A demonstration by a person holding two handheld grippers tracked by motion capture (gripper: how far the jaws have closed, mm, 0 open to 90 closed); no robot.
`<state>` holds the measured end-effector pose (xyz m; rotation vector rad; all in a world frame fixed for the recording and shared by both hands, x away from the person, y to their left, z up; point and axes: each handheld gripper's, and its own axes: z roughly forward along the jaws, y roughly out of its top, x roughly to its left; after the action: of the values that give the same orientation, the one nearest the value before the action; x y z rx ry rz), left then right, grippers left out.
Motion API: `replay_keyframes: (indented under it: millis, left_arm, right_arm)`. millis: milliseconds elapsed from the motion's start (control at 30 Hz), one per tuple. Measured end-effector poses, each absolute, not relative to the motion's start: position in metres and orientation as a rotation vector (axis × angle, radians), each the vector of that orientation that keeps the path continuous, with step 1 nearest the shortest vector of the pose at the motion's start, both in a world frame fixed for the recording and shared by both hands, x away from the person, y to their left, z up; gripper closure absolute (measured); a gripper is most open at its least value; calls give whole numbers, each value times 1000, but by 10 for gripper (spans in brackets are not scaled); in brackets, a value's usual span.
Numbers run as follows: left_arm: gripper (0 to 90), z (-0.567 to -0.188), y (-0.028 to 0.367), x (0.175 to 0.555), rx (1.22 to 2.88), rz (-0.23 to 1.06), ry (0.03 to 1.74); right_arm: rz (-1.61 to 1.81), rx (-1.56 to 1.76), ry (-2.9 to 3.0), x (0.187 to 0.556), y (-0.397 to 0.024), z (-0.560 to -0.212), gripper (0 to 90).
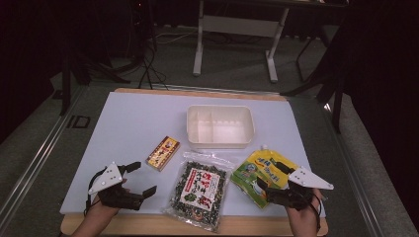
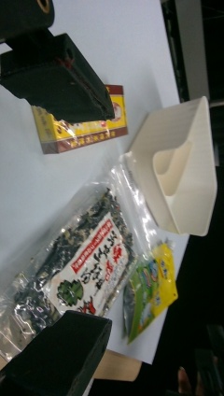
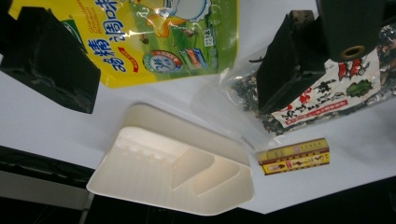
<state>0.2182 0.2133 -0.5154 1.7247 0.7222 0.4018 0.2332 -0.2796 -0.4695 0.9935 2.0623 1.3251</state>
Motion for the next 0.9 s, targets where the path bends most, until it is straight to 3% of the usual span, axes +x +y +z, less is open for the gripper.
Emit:
replay_keyframes:
  millis: [467, 900]
  left_arm:
    - [15, -512, 211, 216, 1738, 379, 740]
    - [17, -508, 210, 218, 1750, 248, 771]
  right_arm:
    - [1275, 1016, 2100, 234, -277, -467, 137]
    - [1274, 972, 2190, 232, -263, -457, 131]
